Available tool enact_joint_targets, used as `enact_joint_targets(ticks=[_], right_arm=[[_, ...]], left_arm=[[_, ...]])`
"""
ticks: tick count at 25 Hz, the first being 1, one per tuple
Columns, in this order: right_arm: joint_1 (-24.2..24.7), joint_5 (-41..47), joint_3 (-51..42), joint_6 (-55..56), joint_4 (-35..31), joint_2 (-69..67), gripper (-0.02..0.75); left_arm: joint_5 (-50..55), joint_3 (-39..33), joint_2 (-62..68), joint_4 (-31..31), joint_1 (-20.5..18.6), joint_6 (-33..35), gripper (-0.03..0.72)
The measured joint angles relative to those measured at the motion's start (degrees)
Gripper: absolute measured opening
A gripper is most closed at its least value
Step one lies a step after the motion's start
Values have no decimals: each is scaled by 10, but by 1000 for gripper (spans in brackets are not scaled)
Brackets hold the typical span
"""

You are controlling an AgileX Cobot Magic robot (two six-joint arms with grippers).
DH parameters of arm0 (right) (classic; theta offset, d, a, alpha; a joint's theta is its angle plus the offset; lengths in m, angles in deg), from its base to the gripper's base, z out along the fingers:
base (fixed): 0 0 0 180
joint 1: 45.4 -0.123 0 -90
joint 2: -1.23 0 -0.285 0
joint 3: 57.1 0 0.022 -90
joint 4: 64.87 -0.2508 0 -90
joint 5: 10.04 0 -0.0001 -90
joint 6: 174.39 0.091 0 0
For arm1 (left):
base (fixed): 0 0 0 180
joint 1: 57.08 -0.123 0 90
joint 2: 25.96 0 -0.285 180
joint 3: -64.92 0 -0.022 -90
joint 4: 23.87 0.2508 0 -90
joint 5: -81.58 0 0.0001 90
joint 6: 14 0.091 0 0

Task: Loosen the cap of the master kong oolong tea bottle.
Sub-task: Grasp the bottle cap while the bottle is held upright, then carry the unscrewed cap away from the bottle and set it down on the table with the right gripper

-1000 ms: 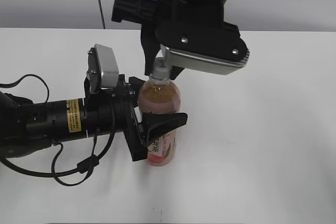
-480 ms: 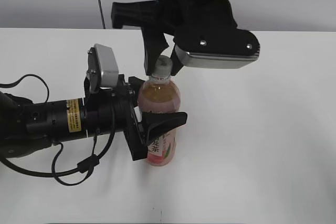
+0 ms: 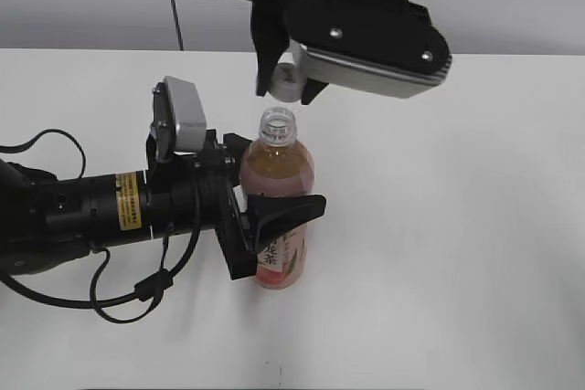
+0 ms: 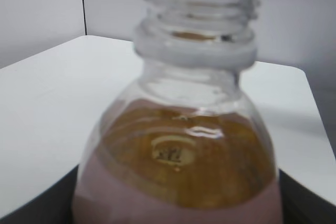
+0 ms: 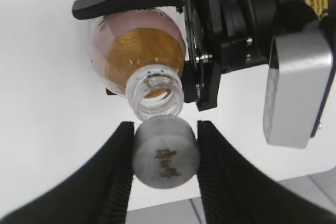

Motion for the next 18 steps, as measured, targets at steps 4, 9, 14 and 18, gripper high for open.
enact_joint_targets(ticks=[4,9,14,18], right_arm=[[7,0,1,154,30,4,277],[48,0,1,385,62,4,277],[131,0,1,610,70,4,277],[190,0,1,813,78,-7,277]], left_arm=[[0,0,0,0,0,0,453],[0,0,0,0,0,0,453],[0,0,0,0,0,0,453],[0,0,0,-1,0,0,453]])
